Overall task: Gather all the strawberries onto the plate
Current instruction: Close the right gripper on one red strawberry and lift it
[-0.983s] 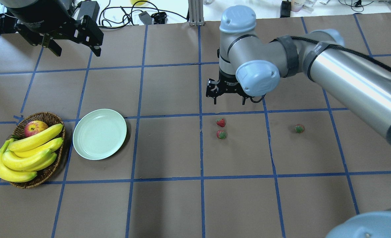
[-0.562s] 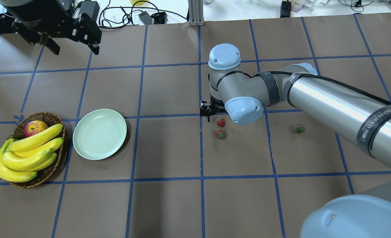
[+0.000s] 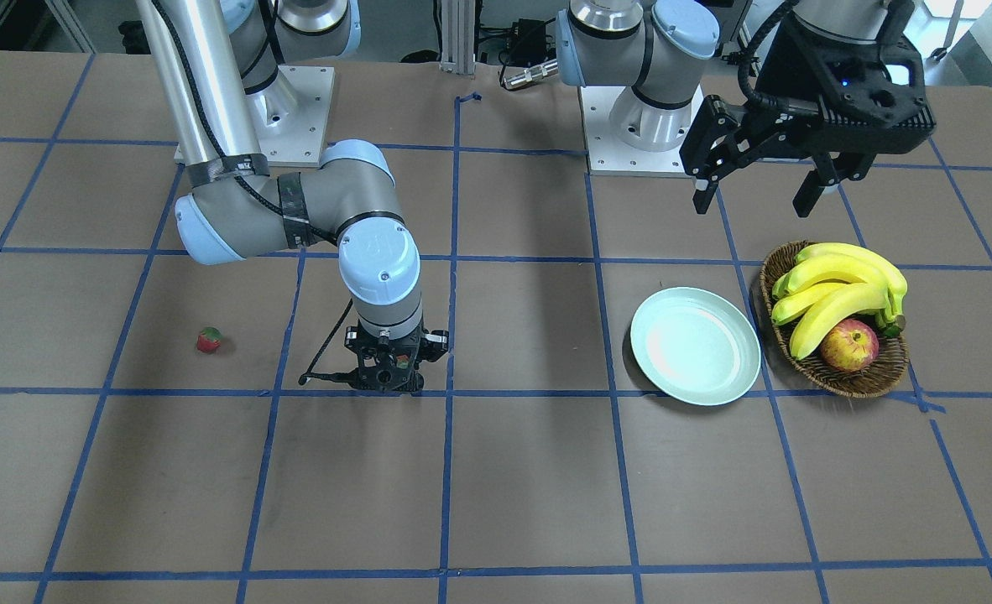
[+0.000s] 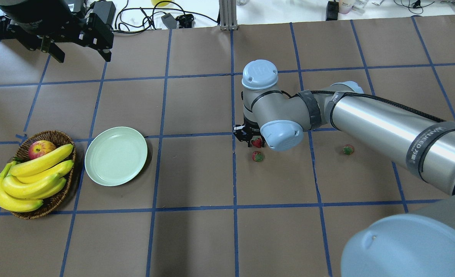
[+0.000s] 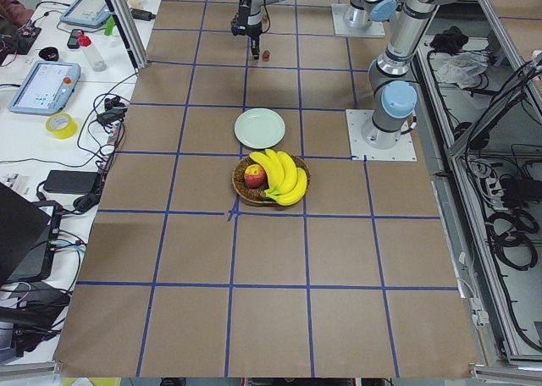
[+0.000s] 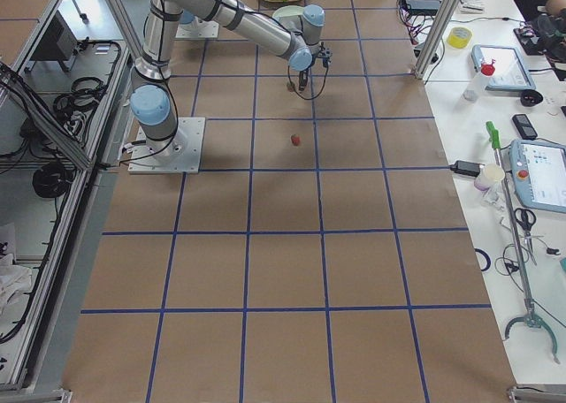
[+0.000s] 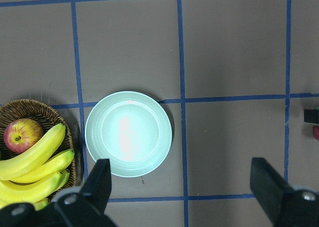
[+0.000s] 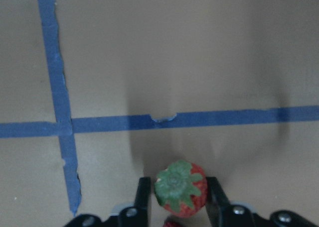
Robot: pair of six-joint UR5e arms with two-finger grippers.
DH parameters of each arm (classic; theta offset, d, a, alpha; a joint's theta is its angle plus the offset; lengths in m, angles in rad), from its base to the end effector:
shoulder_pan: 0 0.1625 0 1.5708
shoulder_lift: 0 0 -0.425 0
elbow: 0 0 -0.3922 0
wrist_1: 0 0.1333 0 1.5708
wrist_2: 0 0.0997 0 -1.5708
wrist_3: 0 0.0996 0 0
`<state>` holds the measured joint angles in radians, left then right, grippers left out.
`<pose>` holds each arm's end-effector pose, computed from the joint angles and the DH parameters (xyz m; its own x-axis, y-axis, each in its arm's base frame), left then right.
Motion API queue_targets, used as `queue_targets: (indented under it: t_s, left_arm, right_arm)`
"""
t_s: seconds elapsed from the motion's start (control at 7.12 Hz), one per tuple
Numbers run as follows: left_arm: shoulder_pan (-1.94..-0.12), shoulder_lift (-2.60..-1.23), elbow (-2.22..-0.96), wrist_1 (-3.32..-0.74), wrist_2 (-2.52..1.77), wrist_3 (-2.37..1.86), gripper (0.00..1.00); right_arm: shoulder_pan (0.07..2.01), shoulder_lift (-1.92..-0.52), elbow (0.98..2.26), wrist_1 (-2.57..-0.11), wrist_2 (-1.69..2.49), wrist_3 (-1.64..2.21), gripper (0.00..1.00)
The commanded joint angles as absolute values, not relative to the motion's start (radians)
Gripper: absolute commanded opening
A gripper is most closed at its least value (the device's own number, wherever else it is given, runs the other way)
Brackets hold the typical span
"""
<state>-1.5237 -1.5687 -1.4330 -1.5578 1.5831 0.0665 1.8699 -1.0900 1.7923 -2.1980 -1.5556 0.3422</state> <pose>-0.1083 -0.5068 0.5589 -0.9996 0.0168 -0.0223 0.0199 0.9883 -0.1511 0.3021 -0.5221 0.1792 -0.9990 0.0432 0.0109 0.0439 0.9962 0.0758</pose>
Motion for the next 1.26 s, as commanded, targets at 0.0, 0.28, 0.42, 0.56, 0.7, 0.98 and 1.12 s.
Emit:
queue_targets:
  t_s: [0.0,0.28,0.42,0.56,0.7,0.98,1.12]
  left_arm:
    - [-1.522,-1.568,-1.428,-1.56,1.582,0.066,1.0]
    - [-1.522,-1.568,-1.428,-1.56,1.583,0.066,1.0]
    - [-1.522,-1.568,-1.428,-1.56,1.583,0.067,1.0]
    - [-1.522,-1.568,-1.428,-1.562,1.585,0.067,1.0]
    - [-1.522,-1.568,-1.43,-1.562,1.583,0.067,1.0]
    - [-1.522,-1.568,-1.43,-1.56,1.583,0.069,1.0]
    - [-1.52,-1.568,-1.43,-1.562,1.585,0.069,1.0]
  right_arm:
    - [1.871,-1.094,1.776,-2.194,-1.546,0.351,0.0]
    - [1.919,-1.094,1.691,-2.195,-1.418,0.467,0.0]
    - [1.974,-1.074,1.665,-2.195,-1.41,0.483,0.0]
    - [2.043,-1.033,1.642,-2.218,-1.408,0.5,0.0]
    - [2.092,-0.993,1.606,-2.229,-1.407,0.52,0.0]
    - [2.111,-0.982,1.601,-2.215,-1.372,0.517,0.3]
    - [2.111,-0.989,1.605,-2.214,-1.373,0.515,0.99]
